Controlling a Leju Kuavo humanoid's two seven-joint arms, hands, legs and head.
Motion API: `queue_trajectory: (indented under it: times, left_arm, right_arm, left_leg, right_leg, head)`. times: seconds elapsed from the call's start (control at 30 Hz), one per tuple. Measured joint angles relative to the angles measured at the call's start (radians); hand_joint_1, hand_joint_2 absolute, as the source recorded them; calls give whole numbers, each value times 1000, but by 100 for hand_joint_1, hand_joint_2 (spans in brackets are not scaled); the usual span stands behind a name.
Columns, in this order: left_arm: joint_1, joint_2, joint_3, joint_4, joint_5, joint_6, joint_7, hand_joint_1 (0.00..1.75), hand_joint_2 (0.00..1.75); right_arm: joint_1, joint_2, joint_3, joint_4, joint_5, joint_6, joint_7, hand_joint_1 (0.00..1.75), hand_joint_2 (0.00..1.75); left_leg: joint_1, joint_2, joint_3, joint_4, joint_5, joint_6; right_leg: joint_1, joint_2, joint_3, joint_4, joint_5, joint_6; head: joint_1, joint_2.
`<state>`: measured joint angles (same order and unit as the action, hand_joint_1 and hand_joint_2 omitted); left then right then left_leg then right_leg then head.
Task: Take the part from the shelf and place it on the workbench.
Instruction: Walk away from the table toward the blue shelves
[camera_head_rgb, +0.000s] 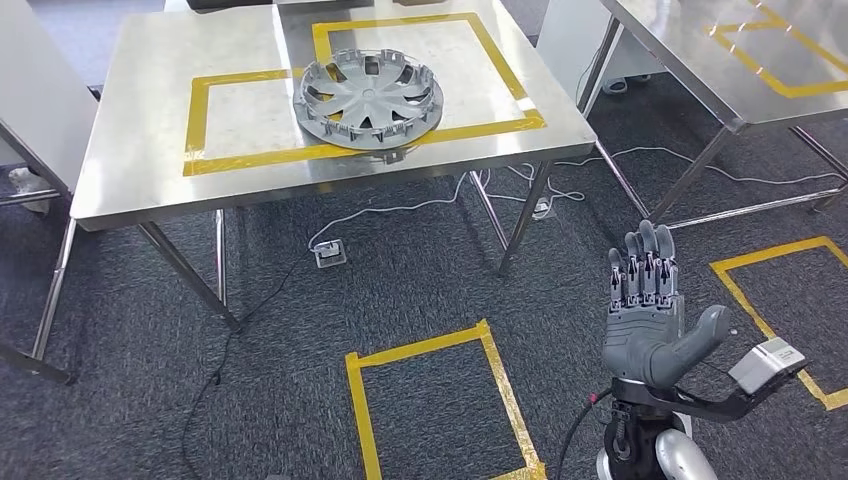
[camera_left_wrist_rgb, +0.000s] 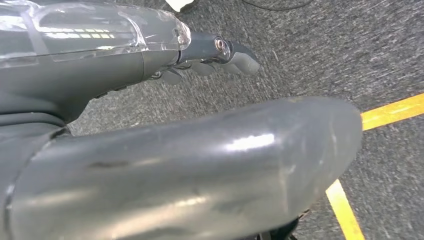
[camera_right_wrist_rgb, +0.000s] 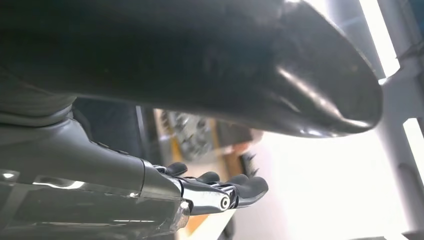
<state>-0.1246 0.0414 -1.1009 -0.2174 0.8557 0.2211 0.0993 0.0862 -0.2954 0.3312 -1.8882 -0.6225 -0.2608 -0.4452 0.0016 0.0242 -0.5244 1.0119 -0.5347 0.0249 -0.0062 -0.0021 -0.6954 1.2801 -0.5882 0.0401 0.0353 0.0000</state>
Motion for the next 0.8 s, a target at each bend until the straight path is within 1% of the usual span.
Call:
queue_trajectory:
  times: [0.03, 0.07, 0.1, 0.13, 0.17, 0.2, 0.23, 0.27, 0.3, 0.33, 0.37, 0.4, 0.43, 0.47, 0.5, 0.53, 0.57, 0.6, 0.63, 0.67, 0.7, 0.73, 0.77, 0.8]
  left_arm:
    - [0, 0, 0, 0, 0, 0, 1, 0, 0]
    - [0, -1, 0, 0, 0, 0, 2, 0, 0]
    - [0, -2, 0, 0, 0, -1, 4, 0, 0]
    - [1, -4, 0, 0, 0, -1, 5, 0, 0]
    - [1, -5, 0, 0, 0, -1, 7, 0, 0]
    - [2, -7, 0, 0, 0, -1, 8, 0, 0]
    - [2, -7, 0, 0, 0, -2, 9, 0, 0]
    - [2, -8, 0, 0, 0, -2, 10, 0, 0]
    - [0, -9, 0, 0, 0, -2, 11, 0, 0]
    - [-1, -9, 0, 0, 0, -2, 11, 0, 0]
    - [-1, -9, 0, 0, 0, -2, 11, 0, 0]
    - [-1, -8, 0, 0, 0, -2, 11, 0, 0]
    - [1, -8, 0, 0, 0, -2, 12, 0, 0]
    - [2, -7, 0, 0, 0, -2, 12, 0, 0]
    - [3, -7, 0, 0, 0, -2, 13, 0, 0]
    - [4, -7, 0, 0, 0, -2, 12, 0, 0]
    - [3, -6, 0, 0, 0, -2, 12, 0, 0]
    - [3, -6, 0, 0, 0, -2, 12, 0, 0]
    - [4, -6, 0, 0, 0, -2, 12, 0, 0]
    - [4, -6, 0, 0, 0, -2, 12, 0, 0]
    - [4, -5, 0, 0, 0, -2, 12, 0, 0]
    - [5, -5, 0, 0, 0, -2, 12, 0, 0]
    - [4, -4, 0, 0, 0, -2, 12, 0, 0]
    - [4, -4, 0, 0, 0, -2, 12, 0, 0]
  right_arm:
    - [2, 0, -11, 29, -21, -1, 3, 0, 0]
    - [3, 0, -22, 63, -45, 6, 0, 0, 0]
    - [1, 0, -35, 102, -67, 21, -9, 0, 0]
    - [-3, 1, -47, 141, -81, 41, -23, 0, 0]
    - [-7, 1, -57, 177, -89, 59, -37, 0, 0]
    - [-11, 1, -65, 211, -94, 71, -47, 0, 0]
    - [-13, 2, -73, 240, -97, 77, -52, 0, 0]
    - [-13, 2, -79, 265, -98, 79, -54, 0, 0]
    - [-13, 2, -85, 287, -99, 80, -54, 0, 0]
    - [-15, 3, -89, 305, -99, 80, -54, 0, 0]
    - [-16, 4, -91, 321, -99, 80, -54, 0, 0]
    - [-16, 6, -93, 335, -99, 80, -54, 0, 0]
    - [-16, 7, -93, 348, -99, 80, -54, 0, 0]
    - [-15, 9, -93, 361, -99, 79, -54, 0, 0]
    - [-14, 11, -94, 373, -99, 79, -54, 0, 0]
    - [-13, 12, -96, 383, -99, 79, -54, 0, 0]
    - [-14, 13, -98, 392, -99, 79, -54, 0, 0]
    - [-14, 14, -100, 400, -99, 80, -54, 0, 0]
    - [-15, 15, -102, 407, -99, 80, -54, 0, 0]
    - [-17, 16, -104, 413, -98, 80, -54, 0, 0]
    - [-18, 18, -106, 418, -98, 80, -54, 0, 0]
    - [-19, 19, -108, 422, -98, 80, -54, 0, 0]
    - [-18, 19, -109, 427, -97, 80, -54, 0, 0]
    - [-17, 20, -110, 431, -97, 80, -54, 0, 0]
  left_leg:
    - [-5, 6, -2, 0, 2, 1]
    - [-9, 13, -2, 0, 3, 1]
    - [-13, 21, -2, -1, 4, 1]
    - [-16, 30, -3, -1, 4, 0]
    - [-18, 41, -5, -1, 5, -1]
    - [-19, 54, -6, -1, 6, -3]
    - [-20, 68, -7, -2, 7, -6]
    - [-20, 73, -7, -1, 3, -10]
    - [-19, 54, -9, 5, -6, -15]
    - [-17, 26, -17, 27, -23, -20]
    - [-15, -8, -35, 69, -49, -25]
    - [-12, -33, -62, 128, -79, -29]
    - [-11, -38, -93, 194, -107, -32]
    - [-9, -36, -119, 245, -122, -35]
    - [-7, -33, -131, 265, -117, -38]
    - [-4, -32, -125, 249, -93, -40]
    - [0, -40, -103, 198, -54, -43]
    - [6, -70, -74, 137, -21, -45]
    - [12, -102, -48, 79, 1, -47]
    - [15, -128, -31, 42, 10, -46]
    - [17, -143, -25, 26, 7, -42]
    - [15, -133, -24, 22, 6, -38]
    - [15, -116, -25, 22, 7, -33]
    - [15, -98, -23, 19, 8, -27]
  right_leg:
    - [2, -3, 23, -30, 19, -7]
    - [5, -13, 61, -93, 49, -17]
    - [12, -36, 101, -162, 72, -30]
    - [20, -58, 131, -223, 89, -42]
    - [28, -74, 149, -261, 95, -51]
    - [33, -79, 153, -275, 92, -57]
    - [35, -67, 150, -281, 96, -61]
    - [32, -54, 151, -289, 102, -63]
    - [28, -42, 152, -298, 108, -66]
    - [23, -30, 153, -306, 116, -69]
    - [19, -18, 154, -313, 121, -71]
    - [18, -6, 153, -314, 123, -72]
    - [17, 7, 151, -313, 124, -72]
    - [16, 21, 149, -311, 124, -72]
    - [15, 35, 148, -307, 124, -71]
    - [14, 49, 147, -303, 123, -69]
    - [12, 63, 146, -297, 121, -66]
    - [10, 76, 144, -290, 118, -62]
    - [8, 89, 139, -280, 115, -56]
    - [6, 103, 131, -273, 113, -49]
    - [4, 118, 123, -269, 114, -42]
    - [2, 134, 115, -266, 117, -34]
    - [0, 148, 109, -267, 121, -28]
    - [1, 140, 103, -263, 119, -22]
  head:
    - [4, 0]
    - [8, 0]
    - [8, 0]
    - [8, 0]
    - [8, 0]
    - [8, 0]
    - [10, 0]
    - [11, 0]
    - [10, 0]
    - [8, 0]
    - [3, 0]
    - [-3, 0]
    - [-8, 0]
    - [-14, 0]
    - [-18, 0]
    - [-22, 0]
    - [-25, 0]
    - [-27, 0]
    - [-29, 0]
    - [-31, 0]
    - [-32, 0]
    - [-32, 0]
    - [-32, 0]
    - [-30, 0]
